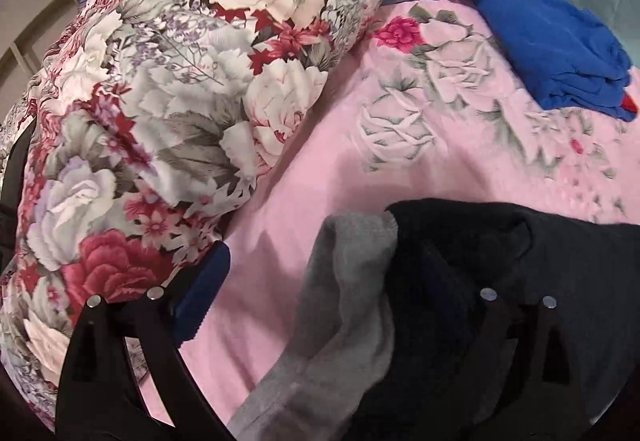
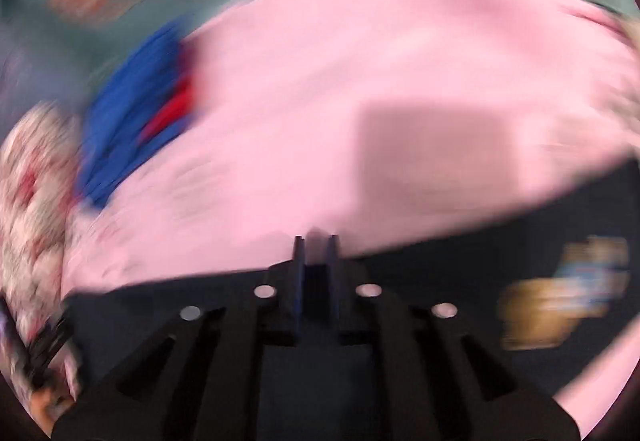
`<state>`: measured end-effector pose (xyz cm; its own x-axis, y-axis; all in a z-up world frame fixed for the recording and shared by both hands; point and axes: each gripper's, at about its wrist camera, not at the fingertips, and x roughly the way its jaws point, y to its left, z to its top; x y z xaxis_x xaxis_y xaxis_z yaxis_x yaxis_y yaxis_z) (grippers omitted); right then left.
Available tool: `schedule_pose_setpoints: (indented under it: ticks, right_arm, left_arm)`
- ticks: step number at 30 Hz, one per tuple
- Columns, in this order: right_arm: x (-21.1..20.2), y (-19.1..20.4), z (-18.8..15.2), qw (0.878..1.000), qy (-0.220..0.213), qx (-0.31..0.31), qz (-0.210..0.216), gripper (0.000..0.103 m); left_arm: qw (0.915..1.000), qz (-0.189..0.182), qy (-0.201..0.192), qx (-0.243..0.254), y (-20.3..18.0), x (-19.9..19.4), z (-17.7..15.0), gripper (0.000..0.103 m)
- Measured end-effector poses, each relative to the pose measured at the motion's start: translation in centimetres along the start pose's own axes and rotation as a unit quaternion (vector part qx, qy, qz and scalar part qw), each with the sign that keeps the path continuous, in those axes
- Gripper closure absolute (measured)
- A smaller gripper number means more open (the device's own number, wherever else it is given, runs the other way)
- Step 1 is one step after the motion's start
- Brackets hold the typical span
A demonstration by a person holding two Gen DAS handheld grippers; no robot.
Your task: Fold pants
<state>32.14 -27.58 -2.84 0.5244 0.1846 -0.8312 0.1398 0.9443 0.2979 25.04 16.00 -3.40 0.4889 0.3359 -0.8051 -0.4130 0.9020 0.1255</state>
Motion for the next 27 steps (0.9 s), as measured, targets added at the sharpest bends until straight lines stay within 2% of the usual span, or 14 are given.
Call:
schedule_pose_setpoints:
  ticks: [2,3,4,5,7,9,10,11,13,15,17,21,23,27]
  right_arm:
    - [-2.7,-4.6,-0.3,0.996,0.015,0.008,0.087,0.083]
    - [-3.7,-6.4,-0.7,0.997,0.023,-0.016,0.077,0.077]
    - [-4.3,-8.2,-1.0,0.999,0.024,-0.031,0.029,0.064]
    - [-4.6,-9.9,-1.0,0.999,0.027,-0.035,0.001,0.065]
    - [-5.6,-14.6,-0.3,1.0,0.017,0.008,0.004,0.069]
    - [-7.7,-18.8,0.6,0.986,-0.049,0.099,-0.126,0.075]
    - [-9.2,-19.9,0.6,0.961,-0.086,0.149,-0.215,0.07]
    - [-10.0,-19.3,0.6,0.952,-0.113,0.154,-0.24,0.07]
    - [-9.5,-14.5,0.9,0.975,-0.122,0.06,-0.176,0.069]
    - [-7.6,-8.7,0.7,0.987,-0.089,-0.033,-0.127,0.051]
    - [-5.7,-2.7,-0.3,0.987,-0.051,-0.133,-0.068,0.033]
    - [-2.7,6.0,-2.0,0.961,-0.017,-0.277,-0.004,0.026]
    - [-0.7,9.7,-2.6,0.941,0.0,-0.339,-0.006,0.026]
    - [1.4,11.5,-2.4,0.919,0.02,-0.393,-0.024,0.026]
  left_arm:
    - [0.998,-0.061,-0.02,0.004,0.5,-1.8,-0.3,0.009]
    - [0.997,-0.073,-0.024,0.011,0.4,-2.2,-0.4,0.009]
    - [0.997,-0.071,-0.022,0.02,0.4,-2.0,-0.6,0.009]
    - [0.9975,-0.065,-0.016,0.023,0.4,-1.5,-0.6,0.009]
    - [0.9991,-0.038,-0.001,0.019,0.4,0.1,-0.5,0.009]
    - [0.9995,-0.031,0.007,0.008,0.7,1.0,-0.4,0.009]
    - [0.9992,-0.04,0.007,-0.005,0.8,1.0,-0.4,0.009]
    - [0.9987,-0.049,0.004,-0.012,0.7,0.9,-0.3,0.009]
    - [0.9983,-0.057,-0.005,-0.011,0.6,0.9,-0.3,0.009]
    - [0.9988,-0.047,-0.005,0.008,0.2,1.2,-0.3,0.009]
    - [0.9987,-0.047,0.003,0.018,-0.1,1.7,-0.1,0.009]
    - [0.9968,-0.075,0.022,-0.015,0.6,2.3,0.3,0.008]
    - [0.9959,-0.083,0.029,-0.021,0.7,2.5,0.4,0.008]
    - [0.9973,-0.072,0.013,0.006,-0.2,2.8,1.5,0.011]
